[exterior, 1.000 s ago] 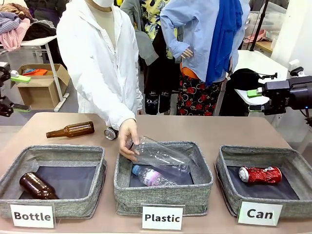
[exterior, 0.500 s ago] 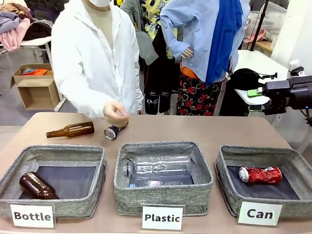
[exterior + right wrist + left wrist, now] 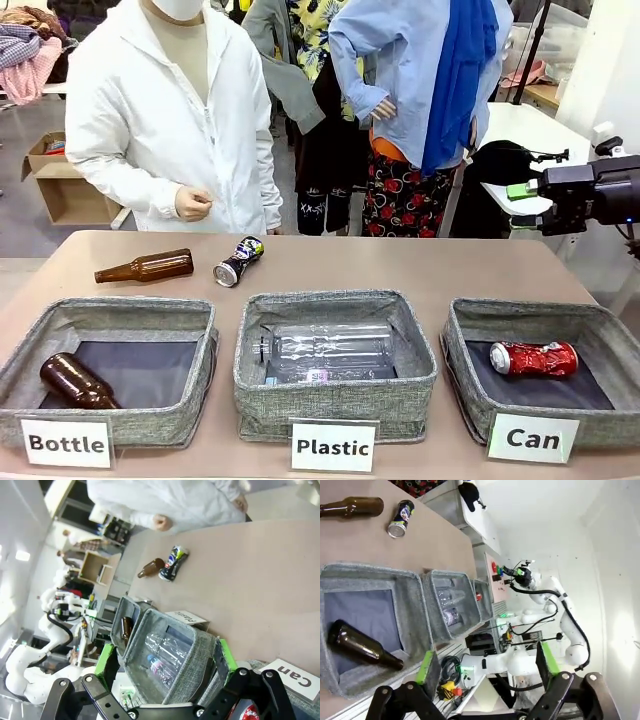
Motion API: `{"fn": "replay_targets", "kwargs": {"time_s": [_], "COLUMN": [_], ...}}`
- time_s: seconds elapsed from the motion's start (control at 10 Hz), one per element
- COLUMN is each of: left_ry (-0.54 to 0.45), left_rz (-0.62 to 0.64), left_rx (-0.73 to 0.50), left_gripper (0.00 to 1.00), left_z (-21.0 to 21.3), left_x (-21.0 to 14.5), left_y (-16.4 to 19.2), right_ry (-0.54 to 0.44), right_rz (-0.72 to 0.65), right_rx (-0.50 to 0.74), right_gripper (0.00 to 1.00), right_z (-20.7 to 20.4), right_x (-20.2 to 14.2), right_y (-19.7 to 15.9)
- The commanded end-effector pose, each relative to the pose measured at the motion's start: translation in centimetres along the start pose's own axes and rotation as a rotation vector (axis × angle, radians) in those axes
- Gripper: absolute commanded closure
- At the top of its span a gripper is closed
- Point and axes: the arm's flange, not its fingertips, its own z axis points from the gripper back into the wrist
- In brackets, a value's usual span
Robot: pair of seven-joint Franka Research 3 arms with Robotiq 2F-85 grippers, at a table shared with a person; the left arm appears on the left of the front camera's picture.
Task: Sort the can waste into the basket.
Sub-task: Pick up the can waste from the table and place it in the right Fabric basket.
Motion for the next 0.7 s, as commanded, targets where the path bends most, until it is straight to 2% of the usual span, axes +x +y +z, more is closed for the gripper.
{"fn": "replay_targets", "kwargs": {"time_s": [0.0,0.2,0.3,0.6], "left_ry": [0.045,0.158,0.158,0.295], "left_rz": [-0.014,-0.042,-0.06,-0.295], "left_rx": [0.109,0.354,0.45,0.907], "left_gripper": [0.0,0.0,0.0,0.0], "left_z": [-4.7,-11.4,-13.7,-24.6], "left_x": [1.7,6.4,7.3,10.3], "left_y": [-2.0,-3.7,-4.1,-4.4], "right_ry": [-0.004,-0.004,-0.004,-0.004], "right_rz": [0.017,0.017,0.017,0.017], "right_rx": [-0.006,-0.006,-0.006,-0.006], "right_gripper": [0.0,0.0,0.0,0.0], "right_z": [0.1,0.1,0.1,0.1], "right_x": [0.1,0.1,0.1,0.1], "right_y": [0.1,0.1,0.1,0.1]}}
